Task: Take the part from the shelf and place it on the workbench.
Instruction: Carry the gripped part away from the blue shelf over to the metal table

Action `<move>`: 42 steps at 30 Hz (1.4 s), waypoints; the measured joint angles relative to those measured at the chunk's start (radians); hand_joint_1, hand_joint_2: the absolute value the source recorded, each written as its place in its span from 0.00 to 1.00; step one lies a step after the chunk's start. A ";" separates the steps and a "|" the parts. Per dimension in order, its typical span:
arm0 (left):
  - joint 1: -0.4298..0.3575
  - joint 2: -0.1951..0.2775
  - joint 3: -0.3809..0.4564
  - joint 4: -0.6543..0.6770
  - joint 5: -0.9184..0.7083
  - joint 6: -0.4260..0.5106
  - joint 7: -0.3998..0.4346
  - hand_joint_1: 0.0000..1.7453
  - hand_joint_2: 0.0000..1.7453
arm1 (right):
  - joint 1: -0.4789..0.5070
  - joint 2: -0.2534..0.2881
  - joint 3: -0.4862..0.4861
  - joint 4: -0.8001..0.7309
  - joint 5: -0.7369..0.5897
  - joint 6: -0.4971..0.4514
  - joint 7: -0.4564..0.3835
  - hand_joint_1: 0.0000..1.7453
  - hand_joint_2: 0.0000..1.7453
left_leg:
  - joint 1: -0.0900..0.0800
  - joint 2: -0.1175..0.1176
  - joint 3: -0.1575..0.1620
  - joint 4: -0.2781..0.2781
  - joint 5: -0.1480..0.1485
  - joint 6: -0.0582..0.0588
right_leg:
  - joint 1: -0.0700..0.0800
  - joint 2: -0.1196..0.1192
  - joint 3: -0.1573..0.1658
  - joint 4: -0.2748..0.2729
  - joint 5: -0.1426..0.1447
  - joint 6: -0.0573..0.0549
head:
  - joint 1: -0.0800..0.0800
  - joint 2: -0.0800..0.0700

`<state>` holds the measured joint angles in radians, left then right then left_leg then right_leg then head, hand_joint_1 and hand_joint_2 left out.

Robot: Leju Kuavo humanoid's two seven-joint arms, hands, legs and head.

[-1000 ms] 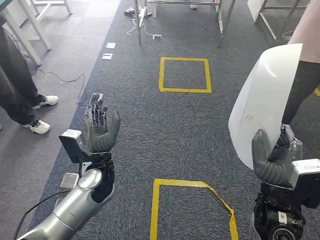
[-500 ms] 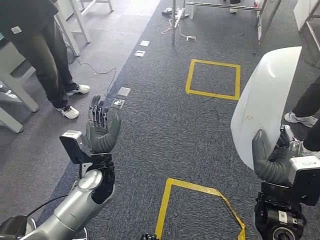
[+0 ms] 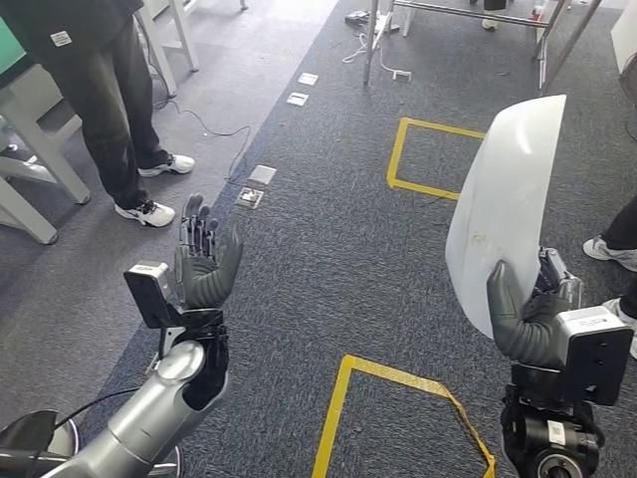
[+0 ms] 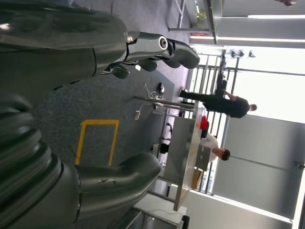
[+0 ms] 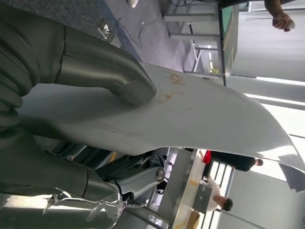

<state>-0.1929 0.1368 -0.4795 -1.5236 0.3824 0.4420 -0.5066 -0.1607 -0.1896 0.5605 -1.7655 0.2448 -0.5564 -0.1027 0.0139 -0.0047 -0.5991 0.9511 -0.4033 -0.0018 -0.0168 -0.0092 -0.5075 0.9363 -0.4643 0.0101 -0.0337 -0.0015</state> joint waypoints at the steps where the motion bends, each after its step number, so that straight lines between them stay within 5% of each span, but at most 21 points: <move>1: 0.002 0.000 0.000 0.000 0.001 0.001 -0.003 0.00 1.00 | -0.001 0.000 0.002 0.000 0.000 0.005 0.002 1.00 1.00 | 0.000 0.000 0.000 0.000 0.000 0.002 | 0.000 0.000 0.001 -0.002 0.001 0.002 | 0.001 0.000; 8: 0.020 0.001 0.000 0.000 0.010 0.014 -0.026 0.00 1.00 | -0.018 0.000 0.012 0.002 0.000 0.032 0.005 1.00 1.00 | -0.002 0.000 0.000 0.001 -0.002 0.006 | -0.002 0.000 0.004 -0.009 0.003 0.027 | 0.001 0.000; 23: 0.023 -0.001 0.000 -0.007 0.019 0.020 -0.006 0.00 1.00 | -0.020 0.000 0.030 0.002 0.003 0.041 0.019 1.00 1.00 | 0.000 0.000 0.003 -0.002 0.001 0.004 | 0.002 0.000 0.003 -0.006 0.002 0.029 | 0.001 0.000; 28: 0.020 0.000 0.000 -0.009 0.021 0.010 0.000 0.00 1.00 | -0.019 -0.001 0.036 0.001 0.003 0.031 0.026 1.00 1.00 | 0.002 0.000 0.019 -0.024 -0.001 0.025 | -0.004 -0.001 0.008 -0.014 -0.004 0.044 | 0.001 0.000; 30: 0.016 -0.001 -0.001 -0.010 0.022 0.009 -0.001 0.00 1.00 | -0.018 -0.002 0.038 0.000 0.003 0.027 0.027 1.00 1.00 | 0.008 0.001 0.043 -0.047 0.003 0.031 | -0.003 0.002 -0.027 0.064 -0.042 0.045 | 0.005 0.000; 32: 0.013 -0.001 -0.001 -0.010 0.024 0.009 -0.002 0.00 1.00 | -0.014 -0.003 0.039 0.001 0.001 0.025 0.027 1.00 1.00 | 0.007 0.002 0.053 -0.051 -0.001 0.032 | -0.003 0.005 -0.108 0.215 -0.098 0.047 | 0.009 0.000; 34: 0.014 -0.001 -0.002 -0.010 0.027 0.009 -0.002 0.00 1.00 | -0.009 -0.005 0.041 0.004 0.000 0.025 0.028 1.00 1.00 | 0.008 -0.001 0.058 -0.048 -0.008 0.029 | -0.005 0.005 -0.164 0.292 -0.102 0.050 | 0.010 0.000; 35: 0.014 -0.001 -0.003 -0.010 0.028 0.009 -0.002 0.00 1.00 | -0.008 -0.005 0.043 0.004 -0.001 0.025 0.028 1.00 1.00 | 0.010 -0.003 0.062 -0.045 -0.014 0.025 | -0.008 0.005 -0.162 0.268 -0.073 0.052 | 0.010 0.000; 38: 0.012 0.000 -0.004 -0.010 0.030 0.009 -0.002 0.00 1.00 | -0.008 -0.008 0.045 0.007 -0.001 0.024 0.027 1.00 1.00 | 0.014 -0.010 0.071 -0.025 -0.038 0.004 | -0.017 0.010 -0.083 0.073 0.032 0.057 | 0.014 0.000; 42: 0.009 0.000 -0.006 -0.010 0.032 0.007 -0.005 0.00 1.00 | -0.003 -0.009 0.046 0.010 0.000 0.020 0.026 1.00 1.00 | 0.012 -0.013 0.062 -0.012 -0.049 -0.017 | -0.012 0.019 -0.062 0.032 0.028 0.026 | 0.009 0.000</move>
<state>-0.1838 0.1369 -0.4853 -1.5332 0.4149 0.4489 -0.5113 -0.1636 -0.1990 0.6066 -1.7554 0.2444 -0.5360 -0.0763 0.0263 -0.0178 -0.5369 0.9392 -0.4519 -0.0192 -0.0287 0.0094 -0.5694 0.9688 -0.4365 0.0363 -0.0248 -0.0015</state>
